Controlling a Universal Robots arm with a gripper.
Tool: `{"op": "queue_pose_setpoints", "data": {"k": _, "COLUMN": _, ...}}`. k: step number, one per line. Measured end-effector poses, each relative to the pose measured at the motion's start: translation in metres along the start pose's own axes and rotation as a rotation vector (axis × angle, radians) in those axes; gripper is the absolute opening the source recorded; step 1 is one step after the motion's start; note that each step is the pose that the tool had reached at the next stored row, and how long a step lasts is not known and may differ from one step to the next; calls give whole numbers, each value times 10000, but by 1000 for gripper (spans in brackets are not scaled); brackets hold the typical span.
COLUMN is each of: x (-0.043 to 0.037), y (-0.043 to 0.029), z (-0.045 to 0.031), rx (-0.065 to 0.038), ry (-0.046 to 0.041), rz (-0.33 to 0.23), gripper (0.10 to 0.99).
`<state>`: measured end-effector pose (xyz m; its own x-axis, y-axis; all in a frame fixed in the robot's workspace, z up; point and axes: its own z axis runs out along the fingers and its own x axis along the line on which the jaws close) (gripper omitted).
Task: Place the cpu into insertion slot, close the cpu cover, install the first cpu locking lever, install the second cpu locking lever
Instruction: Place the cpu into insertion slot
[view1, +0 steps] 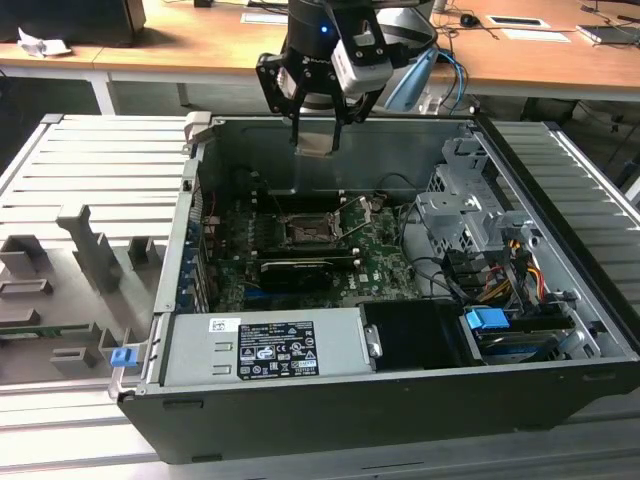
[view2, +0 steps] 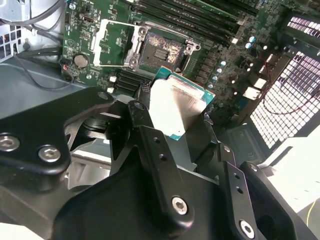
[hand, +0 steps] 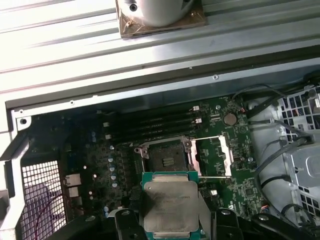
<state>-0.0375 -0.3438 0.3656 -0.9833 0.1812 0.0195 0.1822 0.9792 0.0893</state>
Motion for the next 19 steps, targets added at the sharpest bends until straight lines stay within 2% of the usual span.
{"op": "queue_pose_setpoints", "data": {"k": 19, "x": 0, "y": -2, "z": 20, "rx": -5, "ry": -21, "rz": 230, "gripper": 529}}
